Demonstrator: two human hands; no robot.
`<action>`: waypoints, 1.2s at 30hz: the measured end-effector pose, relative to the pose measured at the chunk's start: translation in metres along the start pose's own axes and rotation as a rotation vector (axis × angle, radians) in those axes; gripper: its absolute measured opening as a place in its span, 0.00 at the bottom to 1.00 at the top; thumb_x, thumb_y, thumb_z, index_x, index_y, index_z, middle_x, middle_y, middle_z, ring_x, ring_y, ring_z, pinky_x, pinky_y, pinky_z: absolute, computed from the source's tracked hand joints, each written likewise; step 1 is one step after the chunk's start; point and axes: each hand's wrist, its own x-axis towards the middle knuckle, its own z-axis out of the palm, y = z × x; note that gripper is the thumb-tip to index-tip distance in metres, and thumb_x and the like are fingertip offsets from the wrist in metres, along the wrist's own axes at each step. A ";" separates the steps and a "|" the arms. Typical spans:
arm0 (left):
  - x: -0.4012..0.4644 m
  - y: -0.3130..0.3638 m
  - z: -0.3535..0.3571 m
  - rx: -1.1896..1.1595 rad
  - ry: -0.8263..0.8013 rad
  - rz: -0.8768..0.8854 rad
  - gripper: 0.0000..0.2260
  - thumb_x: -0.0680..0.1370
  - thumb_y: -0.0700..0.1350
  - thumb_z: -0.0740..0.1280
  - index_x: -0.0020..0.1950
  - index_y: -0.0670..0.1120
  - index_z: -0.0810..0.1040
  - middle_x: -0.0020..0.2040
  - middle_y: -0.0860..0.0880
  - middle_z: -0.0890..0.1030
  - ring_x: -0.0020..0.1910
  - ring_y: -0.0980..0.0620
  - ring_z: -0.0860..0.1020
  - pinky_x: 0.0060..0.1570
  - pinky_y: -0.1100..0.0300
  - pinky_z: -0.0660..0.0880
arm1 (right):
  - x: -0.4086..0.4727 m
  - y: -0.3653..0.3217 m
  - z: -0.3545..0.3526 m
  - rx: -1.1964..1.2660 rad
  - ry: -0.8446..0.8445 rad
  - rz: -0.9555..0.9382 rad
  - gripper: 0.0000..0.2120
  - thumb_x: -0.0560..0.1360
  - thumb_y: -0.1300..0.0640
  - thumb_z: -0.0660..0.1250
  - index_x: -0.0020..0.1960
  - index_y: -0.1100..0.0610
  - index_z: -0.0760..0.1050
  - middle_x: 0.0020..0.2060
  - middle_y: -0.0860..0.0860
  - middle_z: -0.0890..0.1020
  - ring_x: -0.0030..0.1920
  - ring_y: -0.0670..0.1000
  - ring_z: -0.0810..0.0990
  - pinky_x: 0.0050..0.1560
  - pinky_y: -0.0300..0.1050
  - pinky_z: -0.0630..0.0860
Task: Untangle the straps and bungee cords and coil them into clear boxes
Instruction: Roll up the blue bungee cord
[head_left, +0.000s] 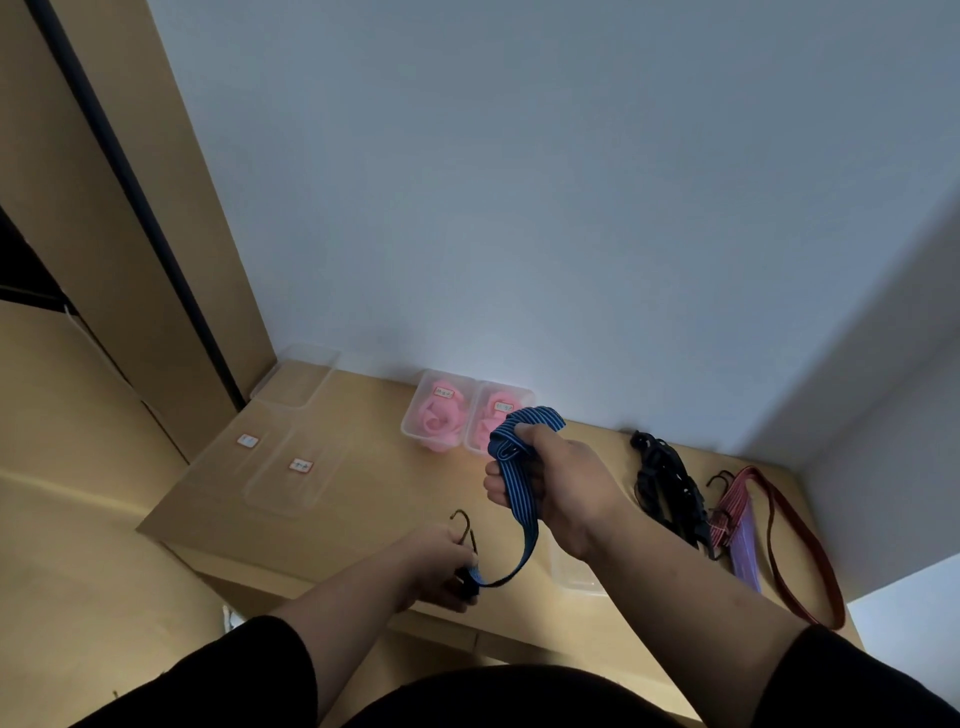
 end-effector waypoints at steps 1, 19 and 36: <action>0.000 -0.001 0.000 0.026 -0.033 -0.038 0.07 0.81 0.42 0.66 0.56 0.40 0.77 0.48 0.39 0.84 0.44 0.44 0.86 0.42 0.53 0.83 | -0.001 -0.001 0.002 -0.016 -0.016 -0.016 0.19 0.81 0.52 0.64 0.54 0.69 0.81 0.43 0.64 0.85 0.43 0.62 0.86 0.46 0.52 0.83; -0.060 0.105 -0.032 -0.297 -0.149 0.556 0.16 0.76 0.55 0.72 0.55 0.43 0.83 0.46 0.43 0.82 0.43 0.44 0.79 0.49 0.47 0.77 | -0.009 -0.003 -0.001 -0.158 -0.105 -0.030 0.18 0.83 0.51 0.64 0.55 0.65 0.82 0.43 0.62 0.85 0.41 0.57 0.85 0.42 0.48 0.82; -0.066 0.095 -0.049 0.163 -0.395 0.328 0.14 0.73 0.45 0.70 0.58 0.43 0.76 0.46 0.44 0.84 0.41 0.46 0.83 0.31 0.59 0.80 | -0.011 -0.009 -0.022 -0.675 -0.497 0.166 0.06 0.81 0.62 0.67 0.55 0.62 0.81 0.42 0.55 0.84 0.37 0.49 0.82 0.42 0.42 0.81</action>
